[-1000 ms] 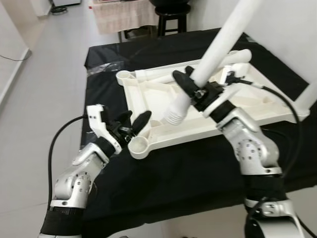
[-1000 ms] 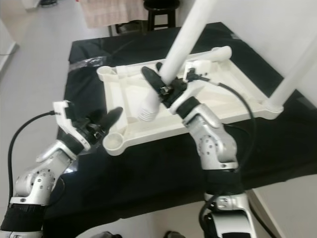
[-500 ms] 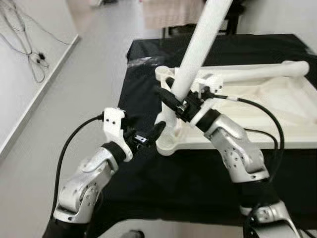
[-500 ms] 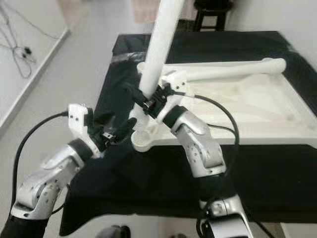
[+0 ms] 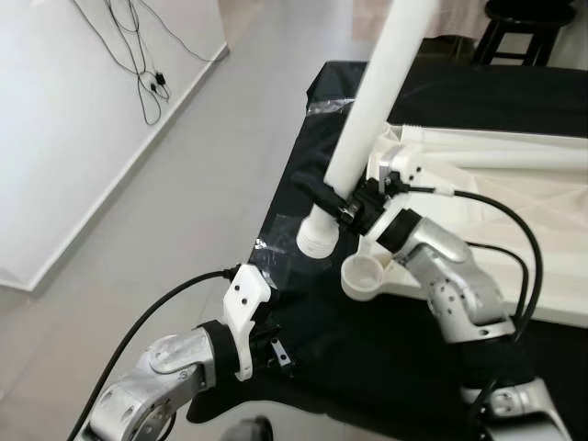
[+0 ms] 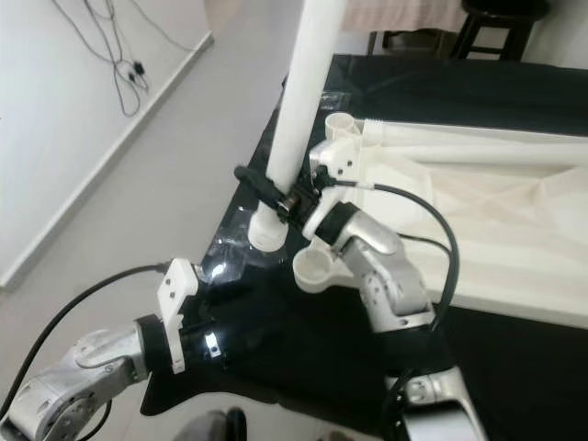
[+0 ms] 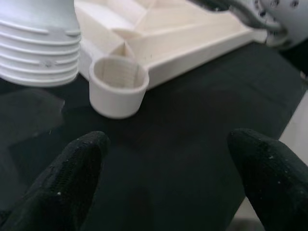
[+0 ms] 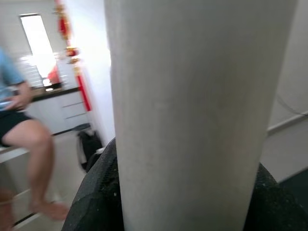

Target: Building children table

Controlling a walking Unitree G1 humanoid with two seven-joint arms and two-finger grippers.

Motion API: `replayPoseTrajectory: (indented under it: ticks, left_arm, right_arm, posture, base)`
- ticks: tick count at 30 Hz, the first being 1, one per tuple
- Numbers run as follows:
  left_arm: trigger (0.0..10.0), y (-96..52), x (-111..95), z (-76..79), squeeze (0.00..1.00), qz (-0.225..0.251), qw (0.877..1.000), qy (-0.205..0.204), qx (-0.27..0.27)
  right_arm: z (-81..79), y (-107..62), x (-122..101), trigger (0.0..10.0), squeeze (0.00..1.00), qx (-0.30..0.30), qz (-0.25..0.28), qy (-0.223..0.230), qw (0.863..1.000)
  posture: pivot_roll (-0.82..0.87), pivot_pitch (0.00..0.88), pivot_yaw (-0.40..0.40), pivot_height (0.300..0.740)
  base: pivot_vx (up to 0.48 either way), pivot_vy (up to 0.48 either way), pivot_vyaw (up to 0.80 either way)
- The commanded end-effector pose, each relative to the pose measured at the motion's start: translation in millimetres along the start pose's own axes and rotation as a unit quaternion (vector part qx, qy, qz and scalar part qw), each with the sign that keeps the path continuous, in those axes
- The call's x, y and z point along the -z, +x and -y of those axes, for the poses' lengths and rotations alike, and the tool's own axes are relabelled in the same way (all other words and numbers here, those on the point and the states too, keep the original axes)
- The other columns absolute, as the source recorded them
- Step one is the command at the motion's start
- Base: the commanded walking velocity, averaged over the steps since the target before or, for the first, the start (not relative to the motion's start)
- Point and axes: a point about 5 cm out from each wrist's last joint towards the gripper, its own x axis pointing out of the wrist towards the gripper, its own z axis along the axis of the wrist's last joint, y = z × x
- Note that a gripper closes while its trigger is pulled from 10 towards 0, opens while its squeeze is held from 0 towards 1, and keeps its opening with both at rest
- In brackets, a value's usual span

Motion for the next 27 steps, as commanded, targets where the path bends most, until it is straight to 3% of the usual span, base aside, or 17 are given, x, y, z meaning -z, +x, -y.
replayPoseTrajectory:
  ticks: [1, 2, 4, 5, 8, 14, 22, 27]
  left_arm:
    - [10.0, -4.5, 9.4, 2.7, 0.0, -0.016, 1.0, -0.006, -0.001]
    - [4.3, -5.4, 11.5, 0.1, 0.0, -0.019, 1.0, -0.004, -0.012]
    - [4.3, -6.0, 12.7, -1.7, 0.0, -0.02, 1.0, -0.002, -0.019]
    - [0.0, -7.2, 13.0, -1.5, 0.0, -0.02, 1.0, -0.002, -0.014]
    - [0.0, -13.1, 11.9, -0.3, 0.0, -0.017, 1.0, -0.007, -0.006]
    - [0.0, -18.3, 12.8, 1.7, 0.0, -0.017, 1.0, -0.009, -0.002]
    - [0.0, -17.9, 13.2, -2.9, 0.0, -0.007, 1.0, -0.003, -0.017]
    - [0.0, -18.2, 8.0, -5.1, 0.0, 0.004, 1.0, 0.005, -0.029]
  right_arm:
    - [6.8, -14.8, -2.5, 10.0, 0.0, -0.036, 0.0, -0.002, 0.999]
    - [12.7, -20.1, -4.5, 10.0, 0.0, -0.036, -0.003, -0.004, 0.999]
    - [16.0, -22.9, -5.9, 10.0, 0.0, -0.036, -0.004, -0.006, 0.999]
    - [19.6, -27.1, -8.9, 10.0, 0.0, -0.04, -0.005, -0.008, 0.999]
    - [29.6, -46.0, -20.3, 10.0, 0.0, -0.063, -0.02, -0.013, 0.998]
    - [34.9, -62.0, -28.2, 10.0, 0.0, -0.082, -0.035, -0.019, 0.996]
    - [28.0, -59.0, -14.3, 10.0, 0.0, -0.106, -0.053, -0.021, 0.993]
    - [38.3, -59.8, -5.6, 10.0, 0.0, -0.082, -0.074, -0.034, 0.993]
  posture:
    - [0.08, 0.17, 0.003, 0.74]
    - [0.08, 0.175, 0.004, 0.74]
    - [0.08, 0.175, 0.004, 0.74]
    - [0.08, 0.179, 0.004, 0.74]
    - [0.08, 0.187, 0.007, 0.74]
    - [0.08, 0.192, 0.02, 0.74]
    - [0.09, 0.196, 0.03, 0.74]
    - [0.1, 0.204, 0.03, 0.74]
  base:
    - [0.0, 0.0, 0.0]
    - [0.0, 0.0, 0.0]
    - [0.0, 0.0, 0.0]
    - [0.0, 0.0, 0.0]
    - [0.0, 0.0, 0.0]
    - [0.0, 0.0, 0.0]
    - [0.0, 0.0, 0.0]
    - [0.0, 0.0, 0.0]
